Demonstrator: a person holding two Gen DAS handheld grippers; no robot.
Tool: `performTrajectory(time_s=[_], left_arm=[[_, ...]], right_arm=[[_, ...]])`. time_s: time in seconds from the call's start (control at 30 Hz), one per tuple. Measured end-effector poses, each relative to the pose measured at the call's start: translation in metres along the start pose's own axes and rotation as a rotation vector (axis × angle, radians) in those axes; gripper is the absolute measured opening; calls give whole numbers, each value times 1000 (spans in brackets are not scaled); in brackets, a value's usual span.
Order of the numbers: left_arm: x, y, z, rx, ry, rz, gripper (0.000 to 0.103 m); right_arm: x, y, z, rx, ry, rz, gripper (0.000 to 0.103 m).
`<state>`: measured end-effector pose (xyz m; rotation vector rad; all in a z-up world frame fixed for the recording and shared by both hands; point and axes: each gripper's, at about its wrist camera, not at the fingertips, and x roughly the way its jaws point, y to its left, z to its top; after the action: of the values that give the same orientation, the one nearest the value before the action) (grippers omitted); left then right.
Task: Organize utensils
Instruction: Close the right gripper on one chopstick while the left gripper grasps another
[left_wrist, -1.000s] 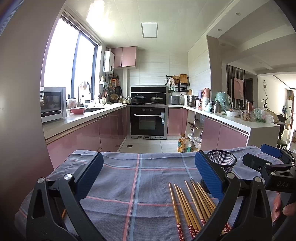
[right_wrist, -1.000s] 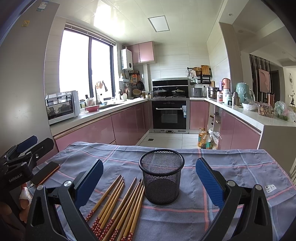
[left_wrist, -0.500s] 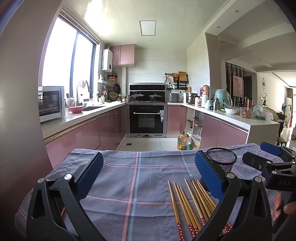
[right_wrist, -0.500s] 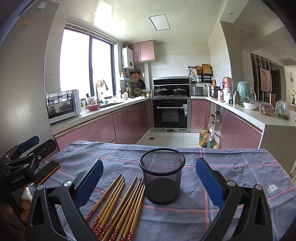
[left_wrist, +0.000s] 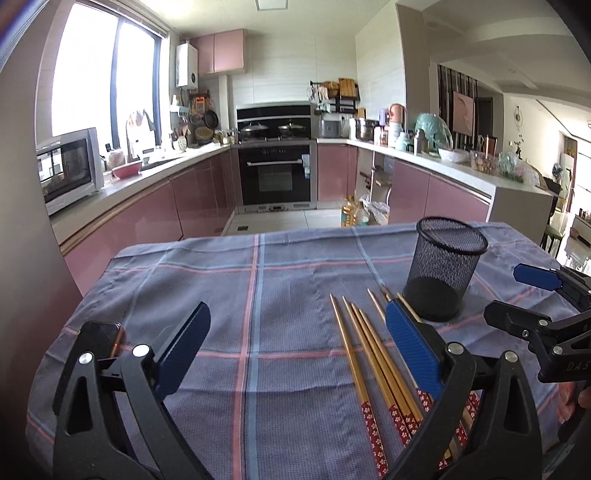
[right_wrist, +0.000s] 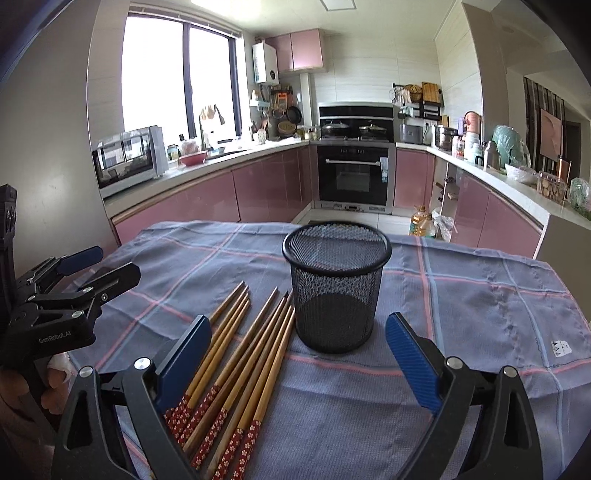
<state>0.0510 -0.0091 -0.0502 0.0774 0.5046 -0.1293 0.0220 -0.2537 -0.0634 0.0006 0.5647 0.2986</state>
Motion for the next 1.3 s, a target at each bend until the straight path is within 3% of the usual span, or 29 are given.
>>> performTrajectory(time_s=[0.2,0.47,0.83,0.9,0.97,1.1,1.3], left_arm=[[42,-2,-13,26,172,-43,80],[71,-14,-26,59,269,-79,71],[98,-23,-29,66,376,-135,48],[104,-25,-28,73,379,-135,48],[107,-28,-26,75,381,-146,42],[112,-30,-22,53,389,-178,15],[109,-25,-22,-9,394,-203,8]], right_arm=[[31,3,-19,-10,177,18,65],[53,1,-27,-36,291,-8,45],[66,4,-21,-56,343,2,31],[71,6,-18,-68,345,0,29],[76,6,-15,-62,345,9,24],[82,0,-10,-12,353,56,8],[71,-7,-7,31,325,105,6]])
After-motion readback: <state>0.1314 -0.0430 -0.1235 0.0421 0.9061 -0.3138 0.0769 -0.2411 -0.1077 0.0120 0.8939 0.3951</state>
